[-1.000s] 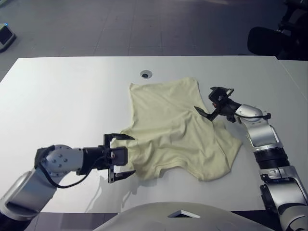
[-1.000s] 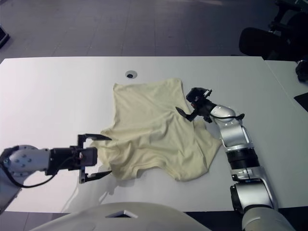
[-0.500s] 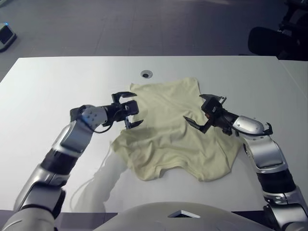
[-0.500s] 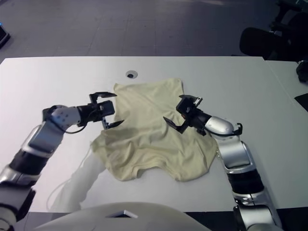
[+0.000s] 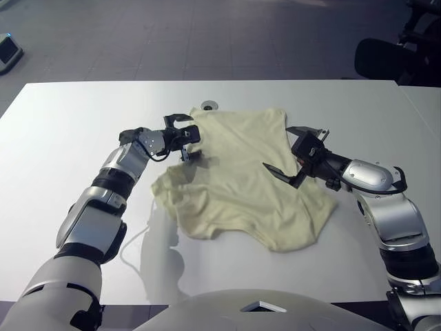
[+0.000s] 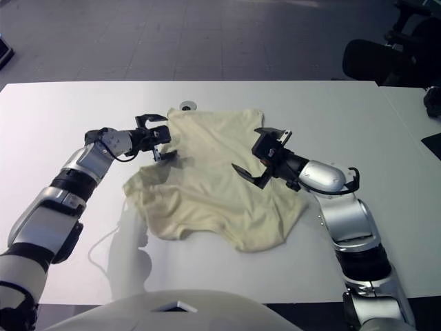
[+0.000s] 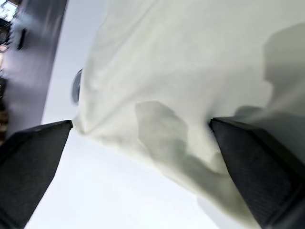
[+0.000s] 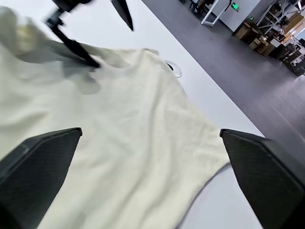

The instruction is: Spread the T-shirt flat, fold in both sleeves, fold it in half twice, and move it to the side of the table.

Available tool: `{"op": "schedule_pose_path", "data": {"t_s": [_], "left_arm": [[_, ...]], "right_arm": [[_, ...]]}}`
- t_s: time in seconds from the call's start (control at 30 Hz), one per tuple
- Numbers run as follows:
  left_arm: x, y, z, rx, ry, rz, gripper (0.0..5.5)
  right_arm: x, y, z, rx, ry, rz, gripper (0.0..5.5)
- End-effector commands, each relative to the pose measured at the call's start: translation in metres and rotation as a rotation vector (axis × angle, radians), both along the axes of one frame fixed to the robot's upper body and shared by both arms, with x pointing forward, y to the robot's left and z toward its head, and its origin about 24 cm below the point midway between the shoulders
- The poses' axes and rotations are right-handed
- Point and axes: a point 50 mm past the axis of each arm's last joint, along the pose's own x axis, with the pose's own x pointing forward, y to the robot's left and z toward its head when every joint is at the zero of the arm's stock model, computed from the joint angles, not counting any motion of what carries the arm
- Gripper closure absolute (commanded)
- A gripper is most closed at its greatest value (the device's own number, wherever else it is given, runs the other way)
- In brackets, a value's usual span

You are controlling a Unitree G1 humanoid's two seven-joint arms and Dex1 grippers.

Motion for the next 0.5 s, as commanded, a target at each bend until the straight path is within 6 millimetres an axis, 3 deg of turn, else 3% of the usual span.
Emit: {"op": "schedule_pose_path", "data": {"t_s": [0.03,0.13,0.23,0.37,0.5], "left_arm": [[-0.002,0.002,-0.017,-0.022,0.041,0.023,0.12],[0.0,0.008,0.006,-0.17,-0.003,0.029,0.12],[-0.012,0.031,0.042,-0.353,-0.057,0.074,0.12],[-0.059,0.065,0.078,-0.561,-0.05,0.238,0.12],[-0.112,0.09,0.064,-0.673,0.101,0.529,0.12]], "right_arm": [[0.0,0.001,0.006,-0.007,-0.004,0.006,0.1],[-0.002,-0.002,0.009,0.024,-0.008,-0.04,0.1],[-0.008,-0.005,0.01,0.067,-0.012,-0.107,0.1],[-0.018,-0.007,0.01,0.143,-0.029,-0.22,0.1],[-0.033,-0.01,0.01,0.29,-0.025,-0.385,0.1]]}}
